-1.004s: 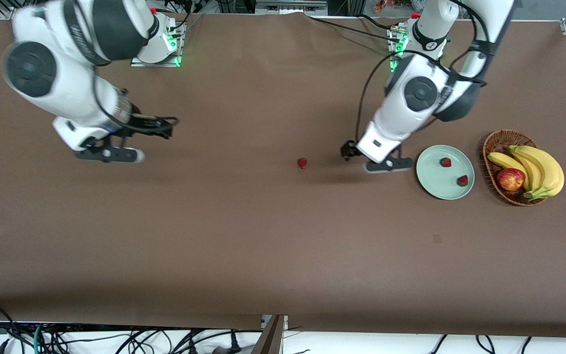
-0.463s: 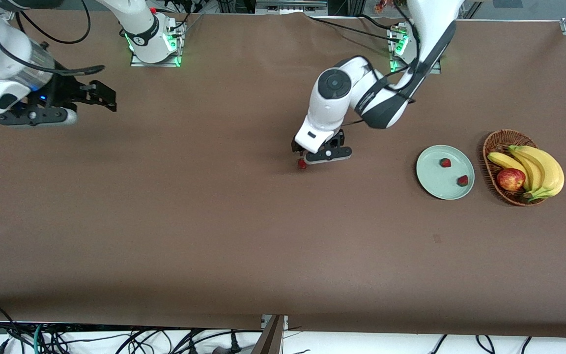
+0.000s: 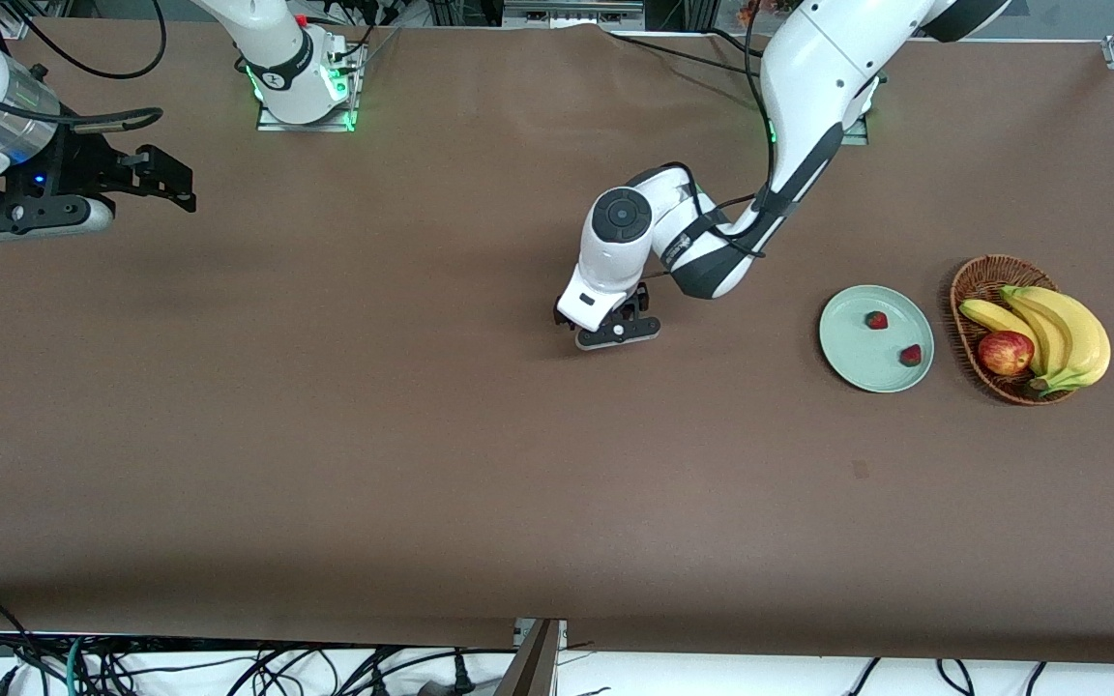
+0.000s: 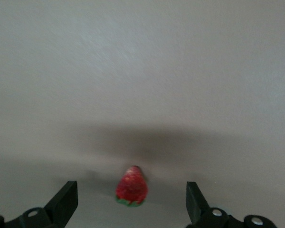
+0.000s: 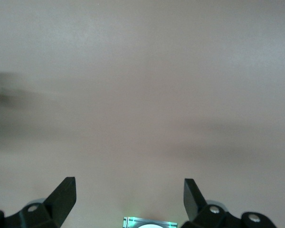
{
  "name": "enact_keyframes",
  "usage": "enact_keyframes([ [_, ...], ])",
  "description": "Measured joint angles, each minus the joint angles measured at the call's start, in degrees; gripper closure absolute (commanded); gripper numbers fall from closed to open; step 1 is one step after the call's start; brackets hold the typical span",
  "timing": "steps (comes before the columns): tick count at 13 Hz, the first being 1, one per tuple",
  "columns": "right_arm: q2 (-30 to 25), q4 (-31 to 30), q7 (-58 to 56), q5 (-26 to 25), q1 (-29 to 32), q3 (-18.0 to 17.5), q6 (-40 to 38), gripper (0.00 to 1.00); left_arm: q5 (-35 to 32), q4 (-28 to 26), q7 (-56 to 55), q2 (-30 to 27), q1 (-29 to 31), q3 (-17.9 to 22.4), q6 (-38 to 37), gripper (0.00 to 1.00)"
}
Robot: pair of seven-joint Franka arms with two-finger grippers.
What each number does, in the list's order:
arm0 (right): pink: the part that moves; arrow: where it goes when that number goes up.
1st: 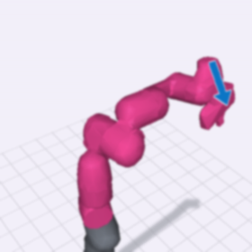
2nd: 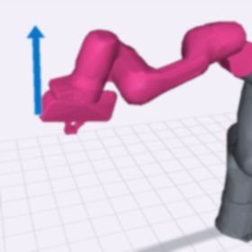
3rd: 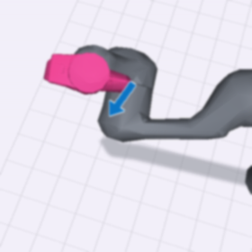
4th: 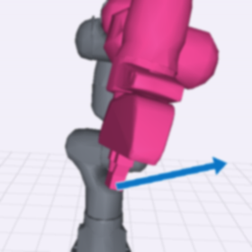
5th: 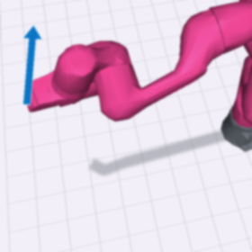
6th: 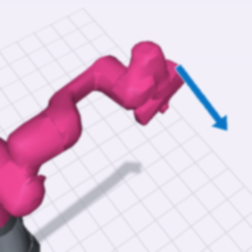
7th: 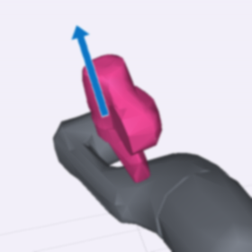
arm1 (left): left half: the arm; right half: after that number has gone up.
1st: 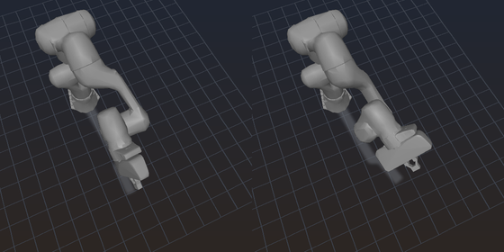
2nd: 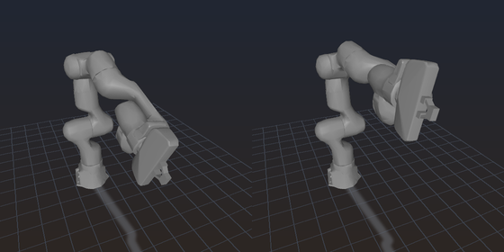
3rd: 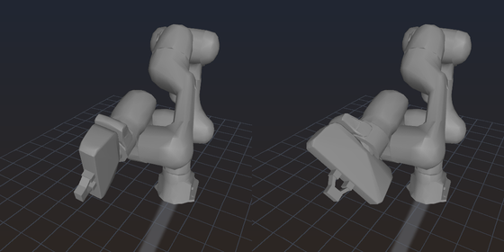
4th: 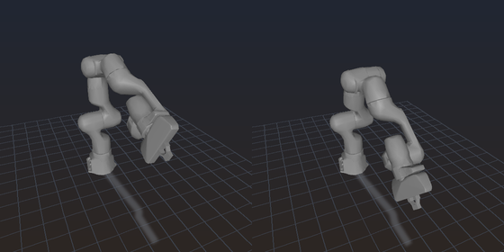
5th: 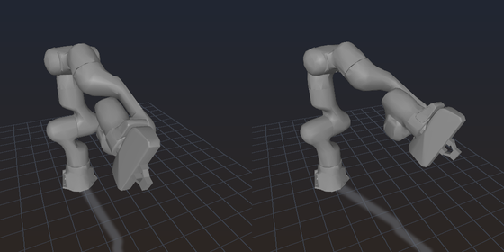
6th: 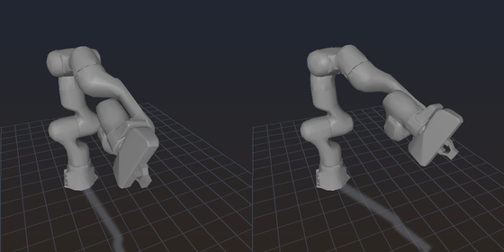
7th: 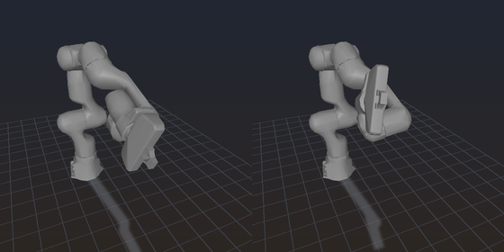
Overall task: Collect all strawberries into plate
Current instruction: 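Close the left gripper on the third strawberry and lift it, then carry the strawberry over the plate and open the left gripper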
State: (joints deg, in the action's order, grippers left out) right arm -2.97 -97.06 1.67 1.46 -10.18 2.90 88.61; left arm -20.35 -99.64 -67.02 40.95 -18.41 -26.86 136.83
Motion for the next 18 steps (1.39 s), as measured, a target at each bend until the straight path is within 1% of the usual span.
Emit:
enact_keyframes([
  [3,0.11,1.28,0.00,-1.63,0.00,-0.17,0.20,0.00,0.00,0.30,-0.31,1.04,-0.53,0.10,0.68,0.00],
  [7,1.12,3.49,0.00,-1.85,0.00,-0.43,0.20,0.00,0.00,0.30,-1.18,1.56,-0.53,0.28,0.67,0.00],
  [8,1.22,3.61,0.00,-1.85,0.00,-0.43,0.20,0.00,0.00,0.30,-1.41,1.94,-0.54,0.32,0.68,0.03],
  [9,1.27,3.63,0.00,-1.84,0.00,-0.45,0.20,0.00,0.00,0.30,-1.59,2.31,-0.54,0.35,0.68,0.16],
  [11,1.58,3.65,0.05,-1.84,0.00,-0.49,0.20,0.01,0.00,0.30,-2.20,2.71,-0.53,0.43,0.68,0.63],
  [12,1.82,3.66,0.07,-1.84,0.00,-0.49,0.24,0.01,0.00,0.31,-2.78,2.72,-0.54,0.43,0.68,0.77],
  [13,1.99,3.68,0.09,-1.84,0.00,-0.49,0.35,0.00,0.00,0.36,-3.41,2.72,-0.54,0.43,0.68,0.85],
  [16,2.07,3.82,0.09,-1.84,0.00,-0.50,0.46,0.00,0.00,0.93,-4.08,2.69,-0.53,0.43,0.61,0.89],
  [18,2.07,3.87,0.10,-1.84,0.00,-0.50,0.46,0.01,0.00,1.70,-4.25,2.09,-0.27,0.44,-0.77,0.90],
])
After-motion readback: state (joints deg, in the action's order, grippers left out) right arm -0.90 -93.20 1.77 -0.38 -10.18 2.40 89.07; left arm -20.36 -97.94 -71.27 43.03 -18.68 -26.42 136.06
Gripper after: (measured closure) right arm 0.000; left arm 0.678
